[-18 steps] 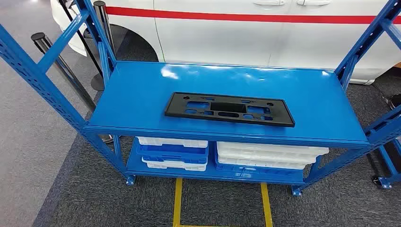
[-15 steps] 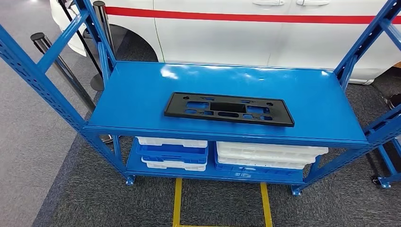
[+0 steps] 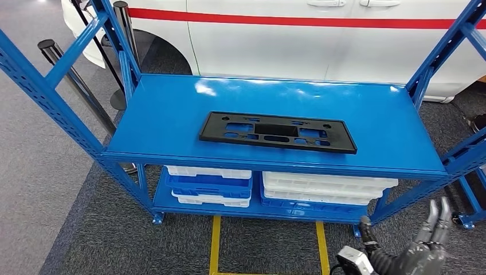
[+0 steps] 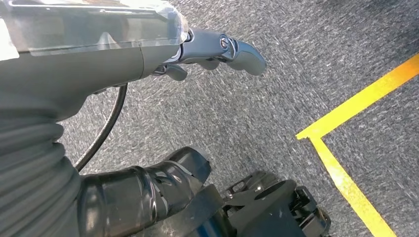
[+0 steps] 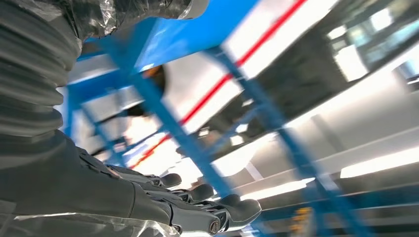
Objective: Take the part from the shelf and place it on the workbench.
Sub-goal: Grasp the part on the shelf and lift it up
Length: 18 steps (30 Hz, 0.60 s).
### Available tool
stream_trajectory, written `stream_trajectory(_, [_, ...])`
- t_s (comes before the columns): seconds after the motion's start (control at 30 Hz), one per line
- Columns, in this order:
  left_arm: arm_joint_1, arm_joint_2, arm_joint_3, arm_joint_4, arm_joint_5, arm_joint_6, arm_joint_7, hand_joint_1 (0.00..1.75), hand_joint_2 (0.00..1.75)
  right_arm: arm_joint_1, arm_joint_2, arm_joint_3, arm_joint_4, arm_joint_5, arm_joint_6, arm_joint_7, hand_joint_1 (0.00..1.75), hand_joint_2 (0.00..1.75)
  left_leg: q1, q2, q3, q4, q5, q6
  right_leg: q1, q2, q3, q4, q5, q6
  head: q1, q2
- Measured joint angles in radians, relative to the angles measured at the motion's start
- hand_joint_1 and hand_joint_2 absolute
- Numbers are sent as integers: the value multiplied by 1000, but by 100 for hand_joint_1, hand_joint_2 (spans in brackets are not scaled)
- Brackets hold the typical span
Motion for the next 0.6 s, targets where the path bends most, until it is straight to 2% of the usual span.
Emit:
stream_trajectory(0.13, [0,1,-1,0,0,-1,-2,0,175,13,0,82,-26,7,0,0,0,175,0,0,0,0,0,0,-1,0,0,0,0,0,0,0])
stream_trajectory(0.4, [-1,2,-2,0,-1,-4,-5,0,175,21,0,135,-41,30,0,0,0,175,0,0,0,0,0,0,-1,0,0,0,0,0,0,0])
stream_trajectory(0.53, [-2,4,-2,0,1,-26,-35,0,0,20,-1,167,-31,78,0,0,0,175,0,0,0,0,0,0,-1,0,0,0,0,0,0,0])
stream_trajectory(0.6, [-3,4,-2,0,3,-43,-64,0,0,20,-2,178,-22,88,0,0,0,175,0,0,0,0,0,0,-1,0,0,0,0,0,0,0])
